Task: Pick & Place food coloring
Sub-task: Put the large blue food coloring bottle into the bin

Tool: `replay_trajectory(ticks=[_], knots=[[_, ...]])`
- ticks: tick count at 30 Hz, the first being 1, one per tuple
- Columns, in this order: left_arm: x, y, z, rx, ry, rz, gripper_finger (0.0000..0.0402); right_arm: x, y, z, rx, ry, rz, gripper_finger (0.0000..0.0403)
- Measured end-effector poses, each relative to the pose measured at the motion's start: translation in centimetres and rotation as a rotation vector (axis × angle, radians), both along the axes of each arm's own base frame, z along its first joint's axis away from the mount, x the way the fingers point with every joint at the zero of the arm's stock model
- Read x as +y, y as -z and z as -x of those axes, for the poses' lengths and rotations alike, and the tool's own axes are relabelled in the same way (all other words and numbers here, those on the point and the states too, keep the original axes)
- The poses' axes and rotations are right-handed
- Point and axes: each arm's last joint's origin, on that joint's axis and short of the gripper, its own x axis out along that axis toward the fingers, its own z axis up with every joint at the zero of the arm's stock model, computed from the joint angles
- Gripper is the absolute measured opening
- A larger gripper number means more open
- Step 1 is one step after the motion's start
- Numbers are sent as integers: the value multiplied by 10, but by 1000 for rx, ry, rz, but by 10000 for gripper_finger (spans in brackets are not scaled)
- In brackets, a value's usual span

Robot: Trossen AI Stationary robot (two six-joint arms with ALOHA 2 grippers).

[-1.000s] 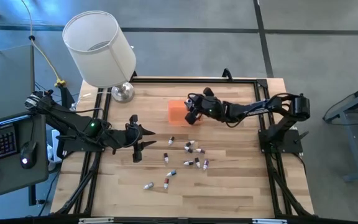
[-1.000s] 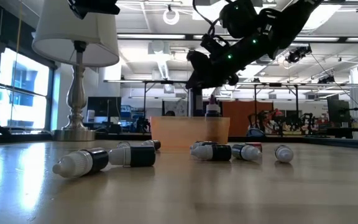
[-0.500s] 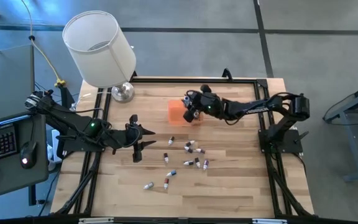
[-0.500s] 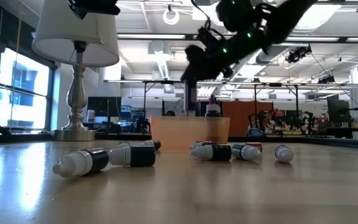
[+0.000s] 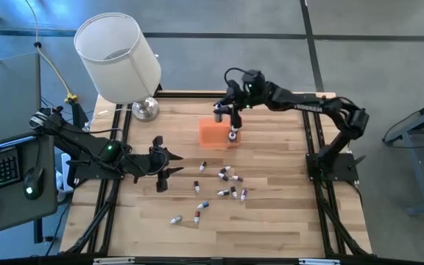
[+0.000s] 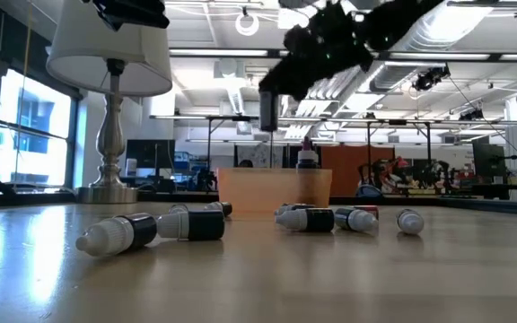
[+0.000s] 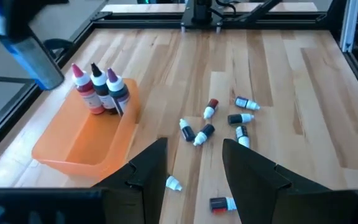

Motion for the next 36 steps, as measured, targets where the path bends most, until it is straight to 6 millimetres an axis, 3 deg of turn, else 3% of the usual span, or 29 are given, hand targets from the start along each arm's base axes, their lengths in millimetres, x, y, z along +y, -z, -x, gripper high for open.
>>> replay_trajectory(ticks=[4, 7, 12, 18, 29, 32, 36], knots=[[1, -1, 0, -11, -28, -13, 152, -20, 33, -8, -9, -65, 20, 116], [2, -1, 0, -25, -62, -28, 152, -39, 45, -13, -71, -132, -15, 116], [2, -1, 0, -26, -72, -34, 152, -65, 74, -8, -59, -196, -128, 116], [3, -1, 0, -27, -84, -41, 152, -81, 92, 0, -51, -209, -163, 117], [3, 0, 1, -18, -88, -43, 152, -82, 105, 9, 14, -235, -283, 117], [3, 0, 1, -20, -90, -37, 152, -81, 110, 11, 88, -166, -326, 117], [3, 0, 1, -20, -91, -37, 152, -77, 115, 8, 158, -90, -252, 117]])
